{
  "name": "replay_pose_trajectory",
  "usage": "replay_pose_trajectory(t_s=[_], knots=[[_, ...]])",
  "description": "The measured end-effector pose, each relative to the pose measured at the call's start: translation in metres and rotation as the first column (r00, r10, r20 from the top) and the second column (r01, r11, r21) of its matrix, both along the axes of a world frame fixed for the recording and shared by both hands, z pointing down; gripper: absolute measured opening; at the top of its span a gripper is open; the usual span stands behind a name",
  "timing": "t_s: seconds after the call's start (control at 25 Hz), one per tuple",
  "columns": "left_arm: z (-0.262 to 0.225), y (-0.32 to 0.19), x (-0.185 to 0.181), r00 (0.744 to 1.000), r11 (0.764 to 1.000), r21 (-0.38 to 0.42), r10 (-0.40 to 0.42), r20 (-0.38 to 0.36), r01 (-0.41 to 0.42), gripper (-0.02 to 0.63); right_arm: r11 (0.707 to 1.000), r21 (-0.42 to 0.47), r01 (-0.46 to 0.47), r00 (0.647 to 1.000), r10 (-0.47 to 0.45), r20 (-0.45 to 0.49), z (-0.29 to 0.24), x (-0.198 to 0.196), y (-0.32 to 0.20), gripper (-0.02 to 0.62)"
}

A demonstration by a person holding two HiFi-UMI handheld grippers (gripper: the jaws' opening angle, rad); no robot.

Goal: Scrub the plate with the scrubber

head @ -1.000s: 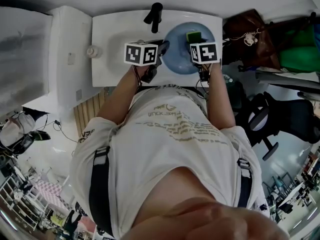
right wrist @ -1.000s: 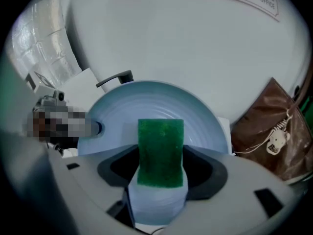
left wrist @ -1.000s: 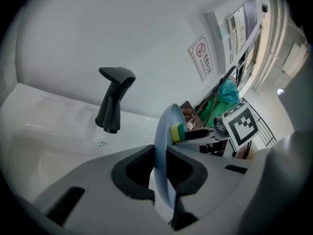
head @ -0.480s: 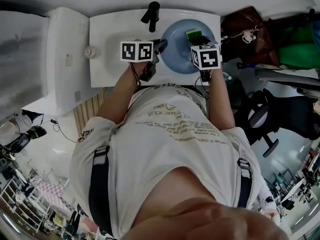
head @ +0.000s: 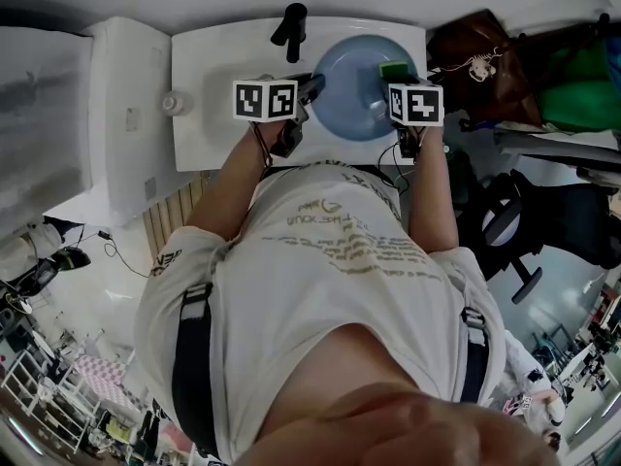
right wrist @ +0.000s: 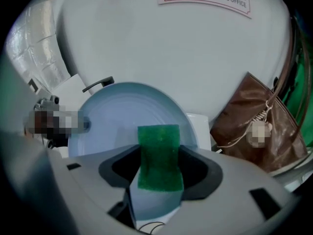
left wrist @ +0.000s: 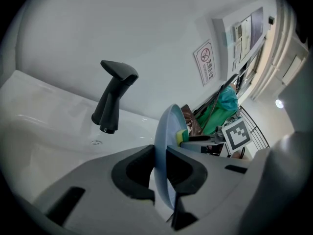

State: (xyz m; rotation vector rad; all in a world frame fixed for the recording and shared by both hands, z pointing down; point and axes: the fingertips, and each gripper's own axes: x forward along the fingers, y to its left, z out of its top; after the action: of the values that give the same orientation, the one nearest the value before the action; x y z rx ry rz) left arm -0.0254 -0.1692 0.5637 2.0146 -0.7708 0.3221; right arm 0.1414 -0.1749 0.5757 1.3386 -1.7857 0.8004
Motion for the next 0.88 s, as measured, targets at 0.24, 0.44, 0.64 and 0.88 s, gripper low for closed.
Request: replay_pose_trajectory(t_s=[0.24,0.44,0.64,0.88], knots=[[0.000,-0.003,0.001,1.000,1.000,-0.005,-0.015,-0.006,0.015,0.057,0.999,-0.035,-0.002,0.999,0.003,0.044,0.007,0.000,0.010,0.249],[-0.003,-0.001,0.005,1.000,1.000,0.008,-0.002,-0.002,0.002,0.057,0.998,-0.034,0.045,0.993,-0.041,0.109,0.001,-0.025,0.009,0.249],[-0.003,0.001,0.007,1.000,1.000,0.020,0.003,0.014,-0.003,0.057,0.991,-0.016,0.130,0.987,-0.128,0.095,-0.007,-0.057,0.004,0.249],[-0.002,-0.003,0.000,0.999,0.999,0.017,-0.046,0.015,0.045,0.057,0.972,-0.009,0.234,0.970,-0.233,0.073,-0.007,-0.095,0.006,0.249]])
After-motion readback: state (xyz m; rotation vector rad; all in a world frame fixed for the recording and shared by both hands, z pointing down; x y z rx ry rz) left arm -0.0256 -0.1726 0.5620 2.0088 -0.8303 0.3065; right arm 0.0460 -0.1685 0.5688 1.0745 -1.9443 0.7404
